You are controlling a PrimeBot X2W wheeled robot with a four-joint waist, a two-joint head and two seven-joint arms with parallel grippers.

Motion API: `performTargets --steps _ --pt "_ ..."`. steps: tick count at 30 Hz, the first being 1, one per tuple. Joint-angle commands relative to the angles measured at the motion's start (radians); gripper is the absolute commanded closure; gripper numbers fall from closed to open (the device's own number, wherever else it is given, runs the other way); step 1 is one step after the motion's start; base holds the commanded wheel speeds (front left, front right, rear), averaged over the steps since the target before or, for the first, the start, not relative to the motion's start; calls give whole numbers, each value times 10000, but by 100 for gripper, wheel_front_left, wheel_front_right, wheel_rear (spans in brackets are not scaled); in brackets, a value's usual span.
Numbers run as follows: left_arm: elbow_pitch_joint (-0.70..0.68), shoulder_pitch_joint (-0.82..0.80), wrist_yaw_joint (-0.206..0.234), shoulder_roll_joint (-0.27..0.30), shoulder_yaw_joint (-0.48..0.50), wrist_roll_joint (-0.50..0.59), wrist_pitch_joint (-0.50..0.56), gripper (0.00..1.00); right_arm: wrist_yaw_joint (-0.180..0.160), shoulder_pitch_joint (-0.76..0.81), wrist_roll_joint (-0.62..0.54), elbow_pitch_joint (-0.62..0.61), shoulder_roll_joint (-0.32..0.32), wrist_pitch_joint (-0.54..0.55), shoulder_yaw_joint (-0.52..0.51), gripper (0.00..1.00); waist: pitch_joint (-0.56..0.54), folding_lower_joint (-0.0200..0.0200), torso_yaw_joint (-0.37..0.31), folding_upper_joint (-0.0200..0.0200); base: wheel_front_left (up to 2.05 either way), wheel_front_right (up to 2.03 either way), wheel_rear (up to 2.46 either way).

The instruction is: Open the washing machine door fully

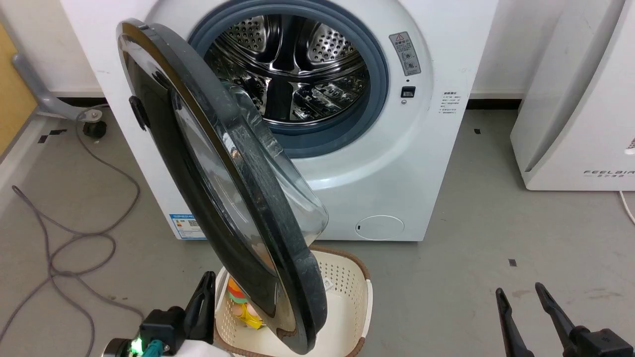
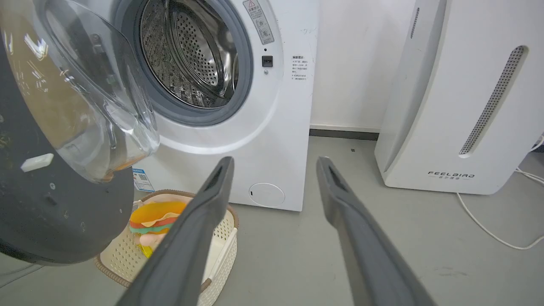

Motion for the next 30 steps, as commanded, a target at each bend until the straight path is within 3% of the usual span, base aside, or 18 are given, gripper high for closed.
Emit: performTargets --steps 1,11,21,26,30 --pt "-134 -85 49 30 28 -66 57 100 6 11 44 28 41 -77 -1 0 -8 0 5 0 0 0 0" --pt "-2264 -331 253 319 157 -81 816 100 6 64 160 85 41 -112 -134 0 -31 0 118 0 0 0 0" --pt "-5320 -1222 726 751 329 493 1874 100 6 7 155 118 41 -132 -234 0 -26 0 164 0 0 0 0" --pt "-6872 -1973 877 616 176 692 1817 100 6 -31 167 106 41 -141 -308 0 4 0 169 0 0 0 0" --pt "-7780 -2558 722 277 -481 616 1686 100 6 -46 169 117 41 -148 -337 0 3 0 169 0 0 0 0"
